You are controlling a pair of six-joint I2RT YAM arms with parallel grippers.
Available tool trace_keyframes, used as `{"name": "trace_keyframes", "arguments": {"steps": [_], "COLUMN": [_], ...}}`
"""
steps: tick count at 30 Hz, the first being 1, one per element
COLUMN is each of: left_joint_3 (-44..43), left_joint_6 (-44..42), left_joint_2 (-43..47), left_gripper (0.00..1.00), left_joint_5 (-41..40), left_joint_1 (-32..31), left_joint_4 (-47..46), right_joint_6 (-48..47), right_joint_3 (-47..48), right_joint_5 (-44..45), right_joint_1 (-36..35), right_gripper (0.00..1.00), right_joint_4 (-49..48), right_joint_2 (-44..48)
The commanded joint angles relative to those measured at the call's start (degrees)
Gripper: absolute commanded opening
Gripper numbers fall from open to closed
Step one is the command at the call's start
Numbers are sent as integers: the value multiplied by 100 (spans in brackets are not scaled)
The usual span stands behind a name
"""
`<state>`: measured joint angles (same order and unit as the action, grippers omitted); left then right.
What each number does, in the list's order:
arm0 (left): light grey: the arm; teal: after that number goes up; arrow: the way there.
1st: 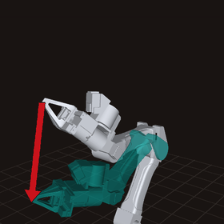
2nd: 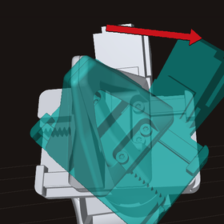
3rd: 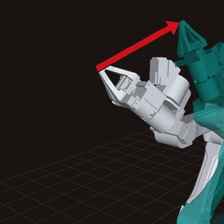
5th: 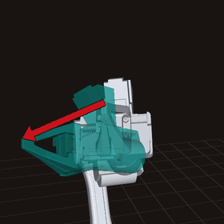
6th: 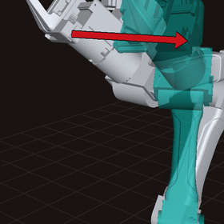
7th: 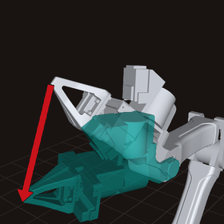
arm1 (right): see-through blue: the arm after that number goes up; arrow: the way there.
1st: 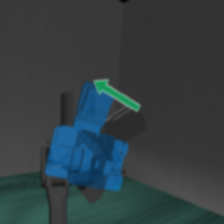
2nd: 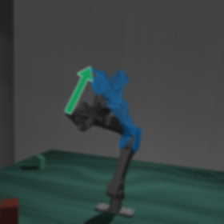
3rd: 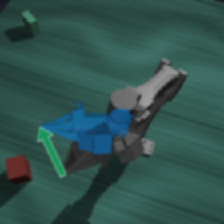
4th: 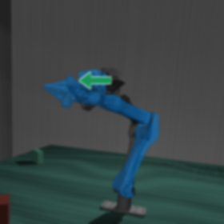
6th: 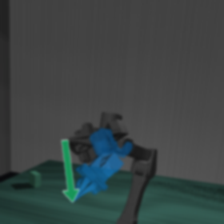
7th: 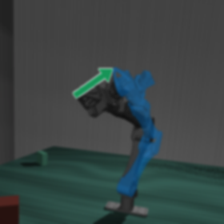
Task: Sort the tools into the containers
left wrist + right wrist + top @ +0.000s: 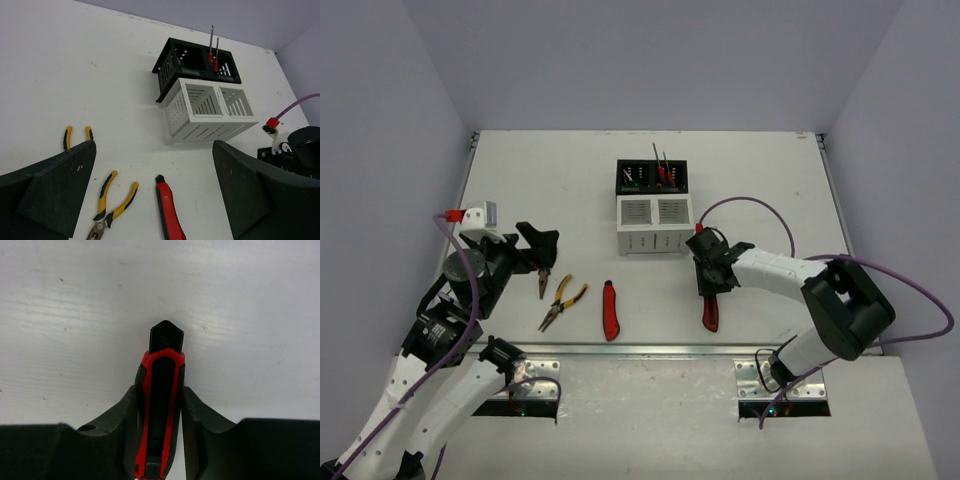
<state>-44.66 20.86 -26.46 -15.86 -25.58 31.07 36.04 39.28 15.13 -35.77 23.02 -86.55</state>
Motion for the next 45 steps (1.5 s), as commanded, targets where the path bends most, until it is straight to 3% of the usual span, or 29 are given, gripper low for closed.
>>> {"name": "trace_keyframes", "arguments": {"steps": [1, 7, 11, 15, 20, 23, 31, 36, 45], "left_joint_3": [-25, -32, -34, -33, -25, -34, -19, -18, -34], "left_joint_6": [-30, -23, -21, -20, -21, -21, -44, -57, -63], "left_joint_2": [44, 44, 25, -2, -79, -125, -403, -583, -694], "left_gripper": [100, 100, 100, 100, 100, 100, 100, 100, 100], "left_joint_5": [-7, -47, -49, -58, -49, -40, 44, 57, 48], "left_joint_1": [-87, -87, -87, -87, -87, -87, -87, -87, -78], "left_joint_4": [-250, -249, -242, -242, -242, -242, -265, -266, -259], "right_joint_6": [141, 157, -225, -769, -1501, -1694, -2457, -2654, -2789], "right_joint_3": [-97, -52, 567, 1293, 1725, 1952, 1412, 1568, 800], "right_joint_5": [326, 460, 316, -36, -343, -533, -511, -408, -108], "right_joint_1": [87, 360, 367, 368, 369, 363, 407, 474, 476], "right_gripper": [13, 1, 0, 0, 0, 0, 0, 0, 0], "right_joint_4": [203, 203, 3, -789, -2533, -2986, -5958, -6399, -7233], "right_joint_2": [631, 1626, 2094, 2258, 1940, 1590, 598, 50, -193]}}
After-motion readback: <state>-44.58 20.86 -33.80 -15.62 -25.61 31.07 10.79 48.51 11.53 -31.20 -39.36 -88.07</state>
